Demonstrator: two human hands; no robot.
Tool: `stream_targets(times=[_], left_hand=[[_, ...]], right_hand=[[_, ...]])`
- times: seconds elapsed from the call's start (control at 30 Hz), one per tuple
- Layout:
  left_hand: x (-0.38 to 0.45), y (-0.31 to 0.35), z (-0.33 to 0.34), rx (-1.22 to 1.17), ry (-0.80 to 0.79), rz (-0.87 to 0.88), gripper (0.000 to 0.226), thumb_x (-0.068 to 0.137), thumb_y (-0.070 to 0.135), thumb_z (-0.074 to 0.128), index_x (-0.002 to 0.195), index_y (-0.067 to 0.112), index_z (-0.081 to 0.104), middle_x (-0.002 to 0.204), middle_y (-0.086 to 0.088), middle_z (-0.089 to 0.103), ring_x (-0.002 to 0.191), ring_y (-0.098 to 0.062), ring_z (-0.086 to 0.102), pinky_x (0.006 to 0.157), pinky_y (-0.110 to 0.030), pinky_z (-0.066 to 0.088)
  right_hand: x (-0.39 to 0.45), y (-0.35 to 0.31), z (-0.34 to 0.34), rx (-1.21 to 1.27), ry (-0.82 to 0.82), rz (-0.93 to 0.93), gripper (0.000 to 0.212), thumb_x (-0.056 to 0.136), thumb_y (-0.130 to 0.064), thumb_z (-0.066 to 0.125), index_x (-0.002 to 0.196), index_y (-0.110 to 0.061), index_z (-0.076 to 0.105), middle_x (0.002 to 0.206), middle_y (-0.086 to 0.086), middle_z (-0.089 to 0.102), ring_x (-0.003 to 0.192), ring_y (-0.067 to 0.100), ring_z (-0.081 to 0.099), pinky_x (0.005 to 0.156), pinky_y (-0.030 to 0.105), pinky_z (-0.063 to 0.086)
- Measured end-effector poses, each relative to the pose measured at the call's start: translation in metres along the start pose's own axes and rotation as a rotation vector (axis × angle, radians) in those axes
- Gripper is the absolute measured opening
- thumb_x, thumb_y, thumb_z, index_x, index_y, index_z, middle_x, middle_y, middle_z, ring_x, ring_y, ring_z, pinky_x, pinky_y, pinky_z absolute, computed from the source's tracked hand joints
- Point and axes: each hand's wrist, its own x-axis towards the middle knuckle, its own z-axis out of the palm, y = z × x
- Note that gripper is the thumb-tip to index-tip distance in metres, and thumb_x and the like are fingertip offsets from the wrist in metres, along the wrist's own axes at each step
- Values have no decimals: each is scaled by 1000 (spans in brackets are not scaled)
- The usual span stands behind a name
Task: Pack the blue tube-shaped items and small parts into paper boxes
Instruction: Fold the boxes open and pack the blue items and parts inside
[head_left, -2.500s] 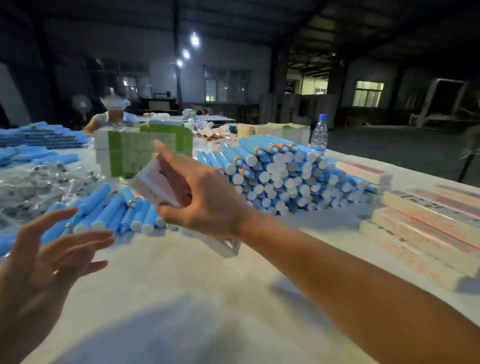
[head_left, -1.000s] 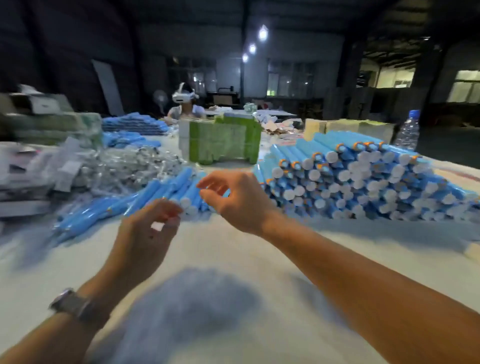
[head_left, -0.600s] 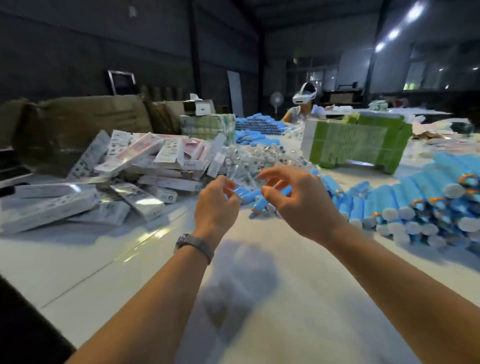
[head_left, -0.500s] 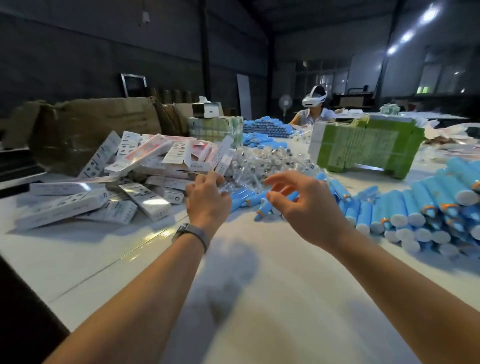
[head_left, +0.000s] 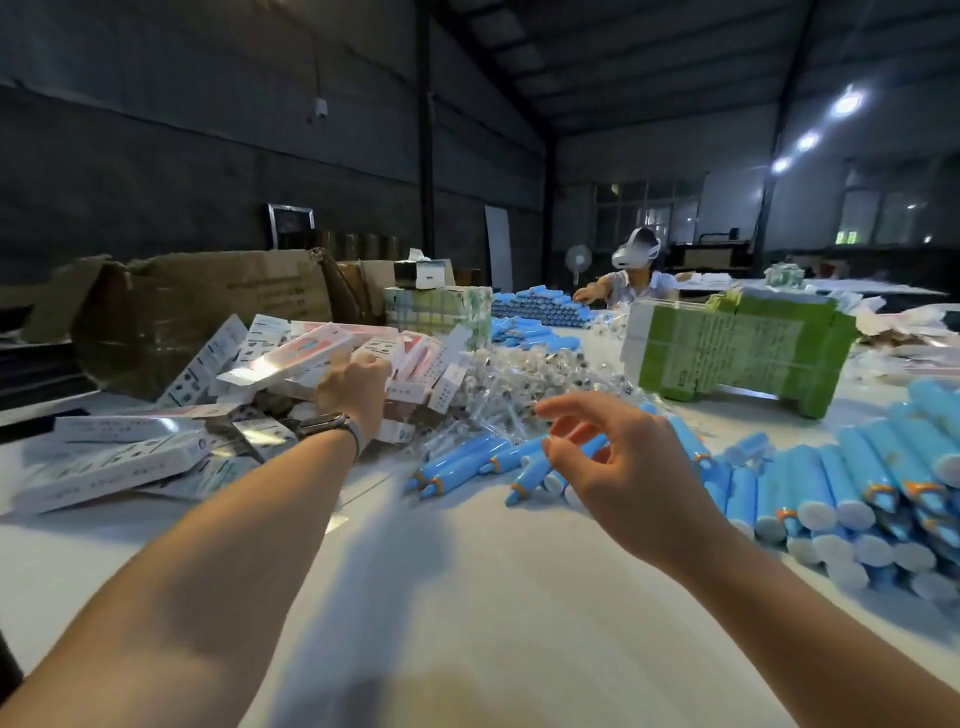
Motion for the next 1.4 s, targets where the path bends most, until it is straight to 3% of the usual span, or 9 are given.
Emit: stream_targets(times=[0.2, 0.4, 0.53, 0.73, 0.83, 0.97, 1.03, 1.17, 1.4], left_hand=[[-23, 32, -110, -247, 304, 247, 23, 99, 16, 57, 115, 28, 69, 102, 3, 73, 96, -26, 65, 89, -40, 43], [-67, 82, -192, -751, -241, 472, 26, 96, 26, 57, 75, 30, 72, 72, 12, 71, 73, -12, 70, 57, -31, 59], [-81, 101, -190, -1005, -485, 382, 4, 94, 44, 62, 98, 43, 64, 77, 11, 73, 70, -6, 72, 61, -26, 58], [-138, 145, -122, -1697, -809, 209, 44, 90, 64, 56, 124, 35, 57, 117, 4, 70, 103, -16, 70, 85, -42, 58], [-172, 170, -96, -1899, -694, 207, 25, 91, 45, 65, 116, 40, 63, 110, 7, 72, 104, -11, 68, 72, -26, 55], [-175, 158, -79, -1992, -406, 83, 34, 86, 30, 62, 119, 23, 61, 102, 5, 75, 98, -15, 69, 81, -32, 55], [-175, 148, -70, -1958, -405, 116, 27, 91, 26, 62, 118, 28, 56, 102, 8, 72, 100, -15, 67, 86, -38, 55], [-183, 146, -68, -1786, -383, 296, 25, 87, 33, 52, 112, 30, 48, 87, 22, 65, 89, -2, 64, 75, -24, 55], [-188, 147, -72, -1811, -386, 352, 27, 86, 32, 50, 113, 32, 50, 89, 21, 67, 88, -1, 66, 71, -19, 54]], right_hand=[[7, 11, -13, -54, 49, 20, 49, 80, -16, 75, 124, -32, 61, 102, -13, 64, 95, 7, 58, 82, 24, 44], [4, 4, -23, -255, -96, -3, 107, 72, -36, 81, 153, -37, 10, 145, -3, 44, 130, 20, 37, 105, 41, 37], [-5, 2, -24, -205, -76, 149, 64, 75, -37, 75, 126, -26, 37, 112, -3, 66, 99, 25, 62, 79, 42, 53], [-17, 9, -43, 218, 43, 371, 35, 81, -30, 67, 110, -19, 52, 96, -3, 69, 90, 19, 68, 78, 39, 56], [-23, 13, -37, -47, -7, 320, 35, 83, -32, 63, 110, -16, 46, 91, 2, 68, 86, 25, 66, 76, 42, 53], [-17, 31, -60, 47, -436, 362, 70, 81, -30, 77, 142, -30, 41, 125, -14, 59, 111, -3, 55, 92, 10, 42], [-14, 44, -82, -30, -485, 385, 79, 82, -35, 76, 149, -35, 35, 146, -10, 48, 131, 8, 45, 108, 26, 38], [-9, 73, -106, -553, -40, 391, 61, 86, -33, 66, 143, -31, 45, 130, -3, 61, 123, 24, 52, 94, 39, 46], [-36, 102, -85, -1225, -287, 432, 37, 86, -44, 53, 121, -35, 61, 116, -4, 67, 116, 23, 50, 96, 40, 31]])
